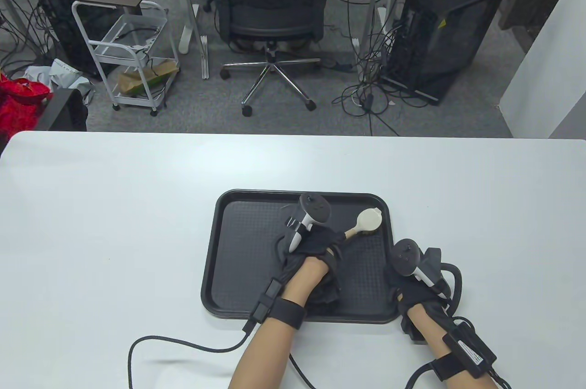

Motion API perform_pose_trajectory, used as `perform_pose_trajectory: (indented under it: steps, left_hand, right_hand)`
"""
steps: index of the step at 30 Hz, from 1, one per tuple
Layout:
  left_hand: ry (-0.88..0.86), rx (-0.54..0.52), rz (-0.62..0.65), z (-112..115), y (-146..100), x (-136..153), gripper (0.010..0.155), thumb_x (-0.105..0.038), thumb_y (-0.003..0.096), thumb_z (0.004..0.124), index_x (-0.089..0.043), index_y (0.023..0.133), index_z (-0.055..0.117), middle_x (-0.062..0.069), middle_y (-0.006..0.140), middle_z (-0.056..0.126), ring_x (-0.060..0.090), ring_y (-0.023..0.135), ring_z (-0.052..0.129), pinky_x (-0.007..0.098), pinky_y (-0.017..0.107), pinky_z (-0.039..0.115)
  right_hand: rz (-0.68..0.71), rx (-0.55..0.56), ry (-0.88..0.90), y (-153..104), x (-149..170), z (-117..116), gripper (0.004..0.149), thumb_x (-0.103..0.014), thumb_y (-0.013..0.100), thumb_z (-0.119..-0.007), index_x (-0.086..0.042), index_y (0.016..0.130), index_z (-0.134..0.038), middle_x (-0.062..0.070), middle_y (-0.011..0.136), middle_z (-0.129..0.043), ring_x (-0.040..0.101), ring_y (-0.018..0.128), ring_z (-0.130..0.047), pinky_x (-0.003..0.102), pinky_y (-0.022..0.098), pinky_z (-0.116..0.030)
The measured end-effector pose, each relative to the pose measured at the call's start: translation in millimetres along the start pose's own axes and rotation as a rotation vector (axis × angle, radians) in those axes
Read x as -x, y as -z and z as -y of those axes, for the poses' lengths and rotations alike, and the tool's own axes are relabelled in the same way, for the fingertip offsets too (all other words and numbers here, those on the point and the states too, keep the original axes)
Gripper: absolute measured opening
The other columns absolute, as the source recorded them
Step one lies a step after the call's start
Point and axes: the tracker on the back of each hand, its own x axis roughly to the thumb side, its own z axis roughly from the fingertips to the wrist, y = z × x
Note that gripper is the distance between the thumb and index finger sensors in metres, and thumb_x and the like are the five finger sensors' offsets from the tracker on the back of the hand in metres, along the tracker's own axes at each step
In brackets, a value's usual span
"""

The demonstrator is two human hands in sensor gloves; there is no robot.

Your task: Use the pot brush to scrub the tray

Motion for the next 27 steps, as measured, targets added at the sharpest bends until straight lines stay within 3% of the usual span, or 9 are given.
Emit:
perform_pose_trajectory:
  steps: [8, 27]
  left_hand:
    - [0.044, 0.000, -0.035, -14.7, -2.1, 19.8, 0.061, -0.054, 0.0406, 0.073, -0.008, 0.077, 0.086, 0.000, 0.044, 0.103, 0.018, 0.013, 0.095, 0.049, 0.040, 0.085]
    - [-0.011, -0.008, -0.156, -62.3, -6.3, 112.0, 0.061, -0.056, 0.0405, 0.072, -0.009, 0.077, 0.086, -0.001, 0.042, 0.102, 0.018, 0.011, 0.094, 0.049, 0.039, 0.085]
  right_hand:
    - [-0.001, 0.001, -0.001, -0.1, -0.2, 0.1, 0.058, -0.036, 0.047, -0.076, -0.005, 0.094, -0.062, 0.004, 0.036, -0.099, 0.023, 0.013, -0.097, 0.045, 0.020, -0.083]
    - [-0.003, 0.002, -0.006, -0.4, -0.5, 0.3, 0.058, -0.037, 0.047, -0.076, -0.005, 0.095, -0.062, 0.004, 0.036, -0.099, 0.023, 0.012, -0.097, 0.045, 0.020, -0.083]
